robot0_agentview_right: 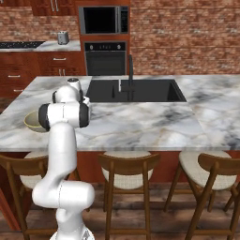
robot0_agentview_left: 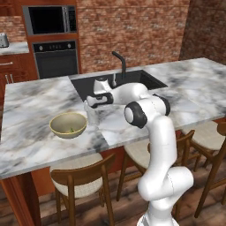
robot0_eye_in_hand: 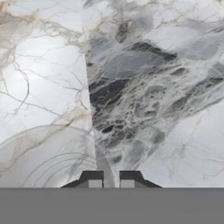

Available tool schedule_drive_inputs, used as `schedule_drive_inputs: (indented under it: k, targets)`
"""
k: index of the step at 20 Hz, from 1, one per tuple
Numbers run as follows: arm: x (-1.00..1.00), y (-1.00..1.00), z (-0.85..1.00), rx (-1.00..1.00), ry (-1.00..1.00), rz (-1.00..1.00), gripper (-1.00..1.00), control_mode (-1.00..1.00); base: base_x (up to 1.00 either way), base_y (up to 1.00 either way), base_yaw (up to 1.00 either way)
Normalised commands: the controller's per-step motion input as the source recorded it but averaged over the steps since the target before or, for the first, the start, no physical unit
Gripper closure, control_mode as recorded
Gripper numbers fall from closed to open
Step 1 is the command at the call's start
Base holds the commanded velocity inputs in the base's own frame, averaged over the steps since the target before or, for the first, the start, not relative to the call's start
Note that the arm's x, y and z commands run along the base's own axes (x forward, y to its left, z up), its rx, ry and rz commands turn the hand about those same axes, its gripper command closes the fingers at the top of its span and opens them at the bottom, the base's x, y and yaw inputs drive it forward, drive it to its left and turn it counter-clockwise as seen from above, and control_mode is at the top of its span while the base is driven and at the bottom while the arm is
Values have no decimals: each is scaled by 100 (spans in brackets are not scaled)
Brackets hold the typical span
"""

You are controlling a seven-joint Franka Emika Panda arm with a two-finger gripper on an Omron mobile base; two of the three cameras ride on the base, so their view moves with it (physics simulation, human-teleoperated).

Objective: There is a bowl on the dining counter. Grab a lemon wedge from the fridge and place it in the bowl. Then get the liquor bottle and glass cup from the cabinet and place them next to the bowl.

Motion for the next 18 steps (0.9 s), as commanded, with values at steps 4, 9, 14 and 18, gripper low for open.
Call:
schedule_drive_inputs:
  k: [4, 9, 14, 18]
  targets:
    - [-33, 12, -10, 0, 0, 0, -100, -100, 0, 0, 0]
    - [-39, 0, 0, 0, -3, 0, -100, -100, 0, 0, 0]
    - [-34, -6, 6, 0, -12, 0, -100, -100, 0, 0, 0]
    - [-28, -11, 67, 0, -27, 0, -100, -100, 0, 0, 0]
